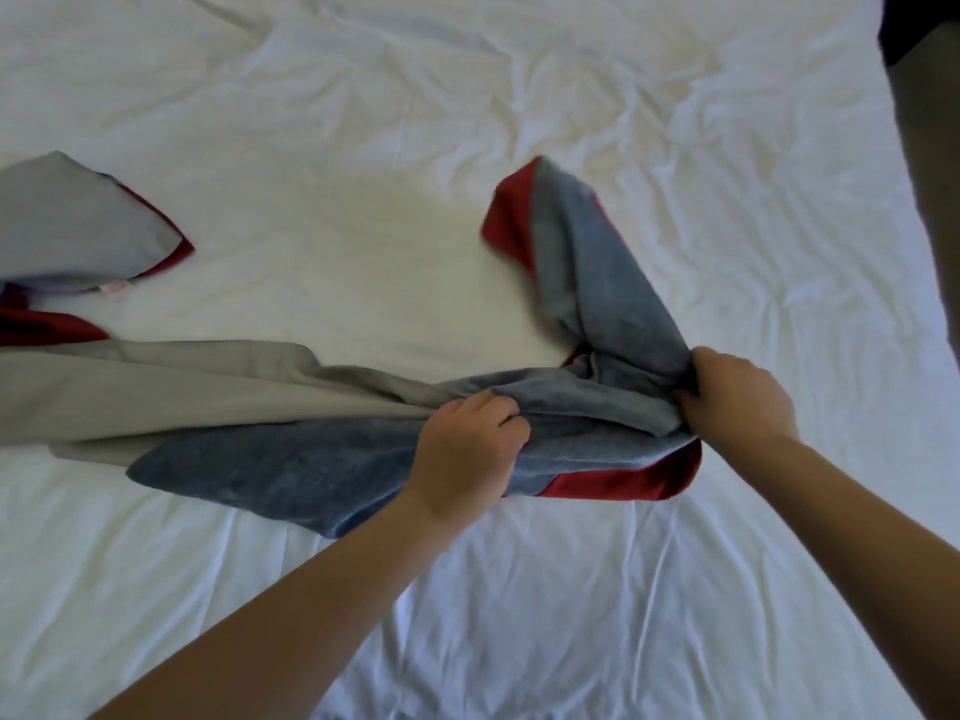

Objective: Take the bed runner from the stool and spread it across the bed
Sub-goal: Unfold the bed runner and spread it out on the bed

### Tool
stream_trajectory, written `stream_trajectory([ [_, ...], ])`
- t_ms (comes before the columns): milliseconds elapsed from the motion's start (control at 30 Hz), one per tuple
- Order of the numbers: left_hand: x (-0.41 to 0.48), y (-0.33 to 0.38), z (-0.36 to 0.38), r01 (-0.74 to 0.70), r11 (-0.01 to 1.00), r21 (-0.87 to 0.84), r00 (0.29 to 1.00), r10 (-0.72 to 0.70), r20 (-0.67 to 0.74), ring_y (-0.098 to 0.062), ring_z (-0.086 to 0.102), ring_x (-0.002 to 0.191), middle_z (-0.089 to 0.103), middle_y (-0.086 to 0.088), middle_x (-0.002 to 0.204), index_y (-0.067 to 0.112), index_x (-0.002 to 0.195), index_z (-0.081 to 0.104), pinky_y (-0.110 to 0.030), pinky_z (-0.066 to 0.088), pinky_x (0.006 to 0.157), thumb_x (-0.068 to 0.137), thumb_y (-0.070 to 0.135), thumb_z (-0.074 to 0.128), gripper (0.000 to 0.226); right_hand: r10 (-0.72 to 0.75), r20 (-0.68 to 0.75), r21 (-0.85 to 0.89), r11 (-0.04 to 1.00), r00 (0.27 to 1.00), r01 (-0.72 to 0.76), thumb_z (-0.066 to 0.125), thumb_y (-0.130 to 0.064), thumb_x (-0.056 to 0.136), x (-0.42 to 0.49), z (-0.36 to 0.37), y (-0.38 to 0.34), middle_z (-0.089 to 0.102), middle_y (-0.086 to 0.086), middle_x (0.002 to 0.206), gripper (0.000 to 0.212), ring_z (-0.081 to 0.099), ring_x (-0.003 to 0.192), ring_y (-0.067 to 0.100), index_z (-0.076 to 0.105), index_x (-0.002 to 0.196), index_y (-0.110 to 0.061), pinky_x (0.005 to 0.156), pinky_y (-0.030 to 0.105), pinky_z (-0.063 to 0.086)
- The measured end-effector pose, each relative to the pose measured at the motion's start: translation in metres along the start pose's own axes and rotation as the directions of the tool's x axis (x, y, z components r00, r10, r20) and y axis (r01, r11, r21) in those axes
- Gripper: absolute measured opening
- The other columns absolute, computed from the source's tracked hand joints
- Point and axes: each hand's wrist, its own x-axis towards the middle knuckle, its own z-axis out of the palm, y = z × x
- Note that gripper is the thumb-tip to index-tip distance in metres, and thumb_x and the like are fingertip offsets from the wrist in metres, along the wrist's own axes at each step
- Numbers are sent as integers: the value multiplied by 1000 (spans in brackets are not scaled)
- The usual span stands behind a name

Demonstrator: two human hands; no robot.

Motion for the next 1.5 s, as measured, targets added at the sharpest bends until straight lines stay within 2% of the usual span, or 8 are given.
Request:
stream_trajectory([
  [167, 25, -6, -16, 85, 991, -105, 995, -79, 64, -17, 57, 70, 63, 3, 78, 19, 79, 66, -32, 46, 62, 78, 45, 56, 29, -17, -114, 59, 998, 993, 24, 58, -40, 82, 1, -9, -16, 53, 1, 79, 29, 49, 64, 24, 46, 92, -15, 50, 29, 33],
  [367, 62, -18, -13, 103, 992, 72, 938, -121, 326, -24, 60, 89, 60, -1, 104, 20, 122, 51, -37, 48, 74, 78, 47, 66, 54, 106, -142, 319, 946, 984, -55, 50, -45, 89, 4, -18, -39, 54, 8, 127, 56, 59, 100, 32, 37, 137, -18, 67, 32, 40],
  [567, 92, -68, -23, 17, 998, 62, 964, -33, 265, -37, 59, 79, 61, -14, 89, 9, 97, 68, -39, 44, 61, 85, 4, 51, 21, 108, -176, 276, 960, 978, -57, 44, -45, 94, -15, -11, -49, 46, 10, 134, 57, 57, 104, 30, 27, 143, -22, 68, 33, 43],
  [833, 102, -203, -81, 41, 962, 270, 944, -126, 304, -39, 60, 85, 58, -17, 95, 10, 95, 70, -41, 48, 66, 81, 5, 50, 25, -13, -168, 72, 997, 986, 25, 51, -37, 89, -16, -10, -94, 47, 7, 135, 58, 53, 115, 28, 31, 142, -25, 77, 39, 52],
  [1033, 93, -271, -106, 157, 887, 435, 889, -318, 329, -34, 58, 90, 57, -11, 101, 18, 100, 69, -36, 45, 71, 88, 8, 48, 27, -89, -78, 3, 996, 993, 90, 47, -32, 91, 1, -3, -137, 48, 4, 126, 52, 58, 101, 28, 32, 141, -27, 64, 33, 45],
  [1167, 87, -245, -97, 97, 924, 370, 952, -194, 235, -36, 54, 89, 56, -14, 99, 9, 96, 70, -40, 44, 68, 82, 10, 54, 22, -130, -70, 25, 991, 989, 132, 47, -32, 93, 9, -5, -160, 48, 2, 128, 48, 55, 107, 27, 35, 139, -27, 73, 36, 45],
  [1333, 44, -136, -69, -71, 993, -94, 978, 88, 191, -25, 57, 67, 61, -4, 75, 15, 74, 66, -34, 46, 54, 79, 40, 51, 30, -367, 87, 51, 930, 926, 364, 37, -47, 94, 12, -1, -153, 55, -6, 110, 31, 57, 99, 18, 55, 114, -32, 79, 38, 49],
  [1500, 11, -46, -28, 33, 990, -140, 902, 31, 432, -18, 59, 60, 61, 4, 69, 22, 75, 61, -26, 45, 51, 60, 54, 66, 36, -510, 268, -90, 832, 817, 548, 43, -38, 83, 8, 7, -112, 60, -10, 97, 28, 57, 89, 14, 58, 106, -34, 73, 30, 46],
])
